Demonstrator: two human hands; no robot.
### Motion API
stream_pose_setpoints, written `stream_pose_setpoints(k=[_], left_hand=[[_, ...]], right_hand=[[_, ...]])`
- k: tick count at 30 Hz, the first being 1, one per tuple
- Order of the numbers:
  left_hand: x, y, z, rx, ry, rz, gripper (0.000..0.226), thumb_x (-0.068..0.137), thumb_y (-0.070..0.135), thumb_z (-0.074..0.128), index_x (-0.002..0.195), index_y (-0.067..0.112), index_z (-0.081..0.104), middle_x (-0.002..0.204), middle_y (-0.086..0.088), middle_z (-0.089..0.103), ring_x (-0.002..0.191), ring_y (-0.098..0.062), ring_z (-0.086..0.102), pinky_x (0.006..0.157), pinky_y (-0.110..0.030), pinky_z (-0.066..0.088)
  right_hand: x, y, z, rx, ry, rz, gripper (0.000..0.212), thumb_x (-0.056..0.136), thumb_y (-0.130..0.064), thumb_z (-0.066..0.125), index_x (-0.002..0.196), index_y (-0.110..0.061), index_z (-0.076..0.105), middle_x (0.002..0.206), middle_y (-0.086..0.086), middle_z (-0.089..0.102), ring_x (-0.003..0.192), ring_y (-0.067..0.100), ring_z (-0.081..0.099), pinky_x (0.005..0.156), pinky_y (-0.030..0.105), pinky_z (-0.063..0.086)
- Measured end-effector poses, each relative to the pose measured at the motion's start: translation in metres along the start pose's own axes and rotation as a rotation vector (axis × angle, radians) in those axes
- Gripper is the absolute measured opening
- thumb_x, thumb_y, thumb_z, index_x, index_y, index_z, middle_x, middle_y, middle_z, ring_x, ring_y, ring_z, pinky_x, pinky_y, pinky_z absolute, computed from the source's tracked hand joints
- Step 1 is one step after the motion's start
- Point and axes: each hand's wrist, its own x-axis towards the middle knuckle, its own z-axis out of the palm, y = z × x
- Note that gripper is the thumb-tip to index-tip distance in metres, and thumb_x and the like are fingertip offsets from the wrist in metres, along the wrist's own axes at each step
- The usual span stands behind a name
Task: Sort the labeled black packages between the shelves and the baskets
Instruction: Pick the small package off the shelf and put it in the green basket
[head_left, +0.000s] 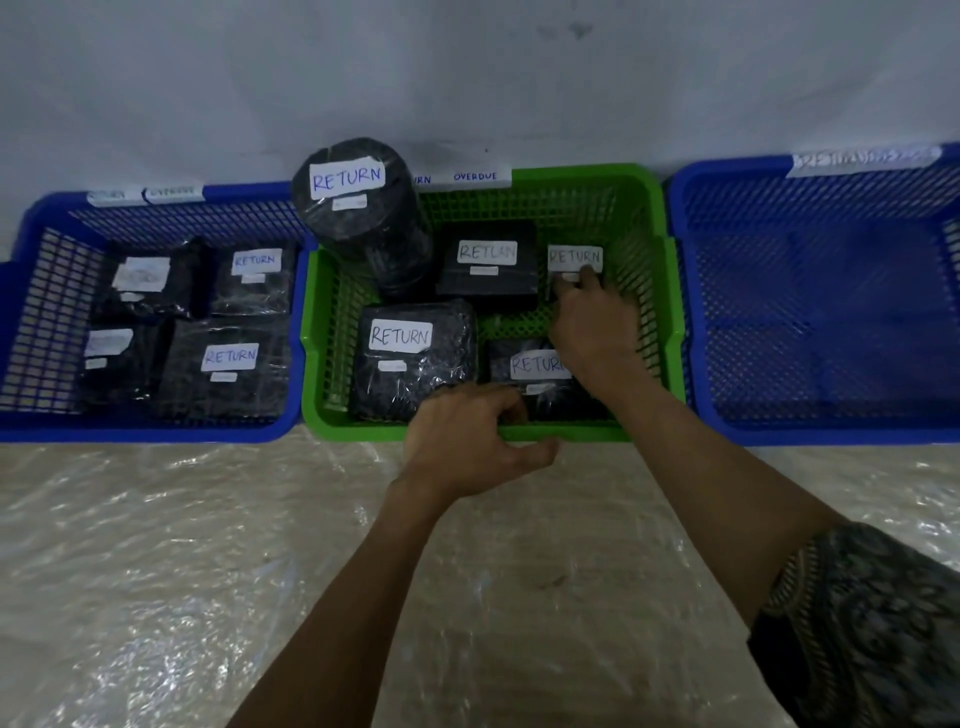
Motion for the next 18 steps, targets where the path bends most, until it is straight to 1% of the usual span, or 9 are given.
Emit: stream_pose_setpoints(k=[4, 10, 16, 18], left_hand=[[0.0000, 0.0011, -0.0008, -0.007, -0.008, -0.017, 0.057, 0.064, 0.079, 0.040, 0.081, 0.030, 0.063, 0.083, 0.016, 0.064, 0.079, -0.007, 0.059, 0.067, -0.024, 0.037], [0.0011, 0.0010, -0.0006, -0.002, -0.011, -0.029, 0.056, 0.063, 0.079, 0.041, 0.083, 0.031, 0.063, 0.086, 0.016, 0.065, 0.081, -0.007, 0.059, 0.069, -0.025, 0.040], [-0.0004, 0.0014, -0.0004, 0.001, -0.016, -0.021, 0.052, 0.066, 0.076, 0.046, 0.084, 0.031, 0.063, 0.086, 0.015, 0.065, 0.081, -0.007, 0.058, 0.068, -0.024, 0.036], [-0.0002, 0.0017, -0.0010, -0.001, -0.017, -0.031, 0.052, 0.065, 0.077, 0.046, 0.083, 0.031, 0.063, 0.086, 0.014, 0.065, 0.081, -0.008, 0.057, 0.068, -0.025, 0.037]], right_hand=[[-0.0028, 0.0018, -0.0003, -0.020, -0.018, -0.023, 0.048, 0.088, -0.010, 0.044, 0.136, -0.013, 0.046, 0.144, 0.020, 0.038, 0.121, 0.036, 0.045, 0.095, 0.045, 0.037], [-0.0052, 0.0047, 0.0017, -0.011, -0.017, -0.049, 0.046, 0.087, -0.010, 0.046, 0.133, -0.014, 0.049, 0.143, 0.019, 0.040, 0.122, 0.036, 0.046, 0.094, 0.044, 0.038], [-0.0051, 0.0052, -0.0037, 0.081, 0.072, -0.058, 0.052, 0.082, -0.005, 0.048, 0.134, -0.012, 0.050, 0.142, 0.021, 0.043, 0.113, 0.038, 0.052, 0.082, 0.041, 0.046], [-0.0078, 0.0043, -0.0062, 0.092, 0.127, -0.063, 0.052, 0.079, -0.005, 0.047, 0.130, -0.011, 0.054, 0.136, 0.023, 0.049, 0.108, 0.039, 0.056, 0.079, 0.041, 0.046]])
